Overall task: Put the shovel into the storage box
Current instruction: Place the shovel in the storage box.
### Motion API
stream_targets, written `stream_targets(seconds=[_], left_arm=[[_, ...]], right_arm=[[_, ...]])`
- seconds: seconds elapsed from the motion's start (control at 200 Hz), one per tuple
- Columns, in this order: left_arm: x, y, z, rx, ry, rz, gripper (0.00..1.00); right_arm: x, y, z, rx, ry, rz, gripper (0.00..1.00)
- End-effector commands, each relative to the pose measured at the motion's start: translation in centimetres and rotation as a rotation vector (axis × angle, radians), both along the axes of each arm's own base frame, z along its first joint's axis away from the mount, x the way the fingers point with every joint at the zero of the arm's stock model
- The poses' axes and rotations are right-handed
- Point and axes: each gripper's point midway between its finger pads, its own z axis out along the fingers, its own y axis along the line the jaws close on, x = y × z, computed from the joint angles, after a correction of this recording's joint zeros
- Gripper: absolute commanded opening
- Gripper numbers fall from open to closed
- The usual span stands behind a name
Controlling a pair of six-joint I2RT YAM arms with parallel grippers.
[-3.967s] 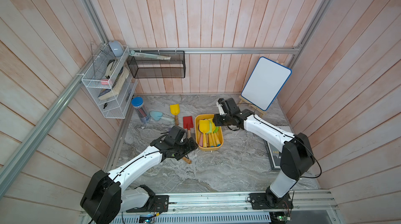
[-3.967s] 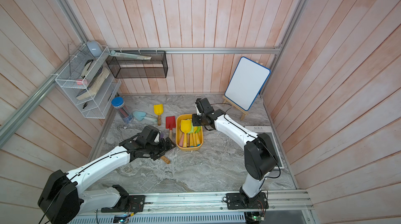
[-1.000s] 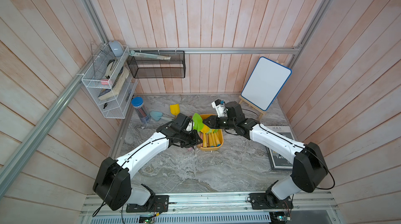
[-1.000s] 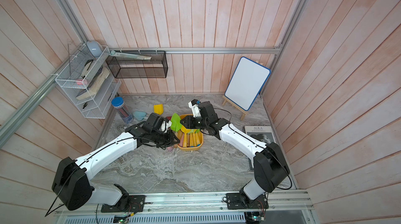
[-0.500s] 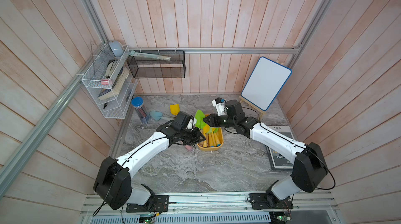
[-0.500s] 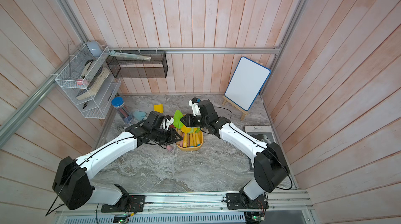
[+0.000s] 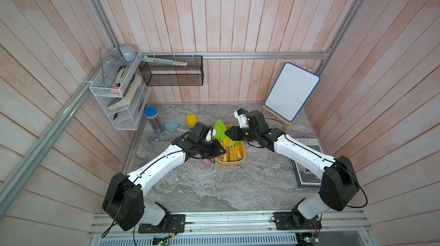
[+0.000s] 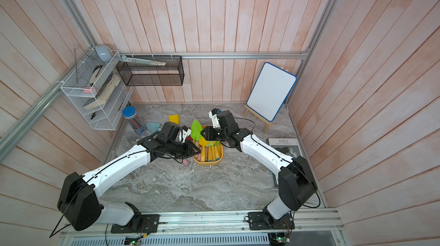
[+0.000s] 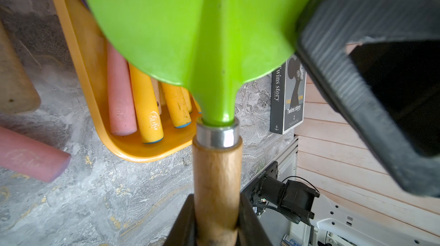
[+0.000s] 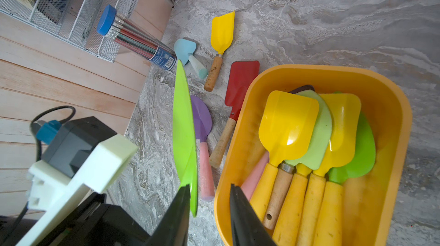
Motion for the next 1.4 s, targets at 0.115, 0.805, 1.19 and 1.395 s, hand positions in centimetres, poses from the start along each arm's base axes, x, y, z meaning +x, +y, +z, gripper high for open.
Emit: stream_targets(seconds=[0.115, 0.805, 1.19, 1.395], left_arm=[[0.1, -1.8, 2.2, -0.077, -0.056, -0.037, 0.12], [-0.2, -2.3, 2.3, -0.113, -0.081, -0.054, 0.70], [-1.1, -1.6, 2.5, -0.150, -0.126, -0.053, 0.73], [-1.0, -0.9, 2.9, -0.136, -0.152, -0.040, 0.73]], right_arm=[[0.6, 0.7, 0.4, 0.001, -0.016, 0.008, 0.28], [1.5, -0.8, 0.3, 0.010, -0.022, -0.014, 0.00], [2.7, -2.6, -1.9, 0.021, -0.019, 0.012, 0.00], [3.3, -1.8, -4.0, -0.020, -0.033, 0.078, 0.00]])
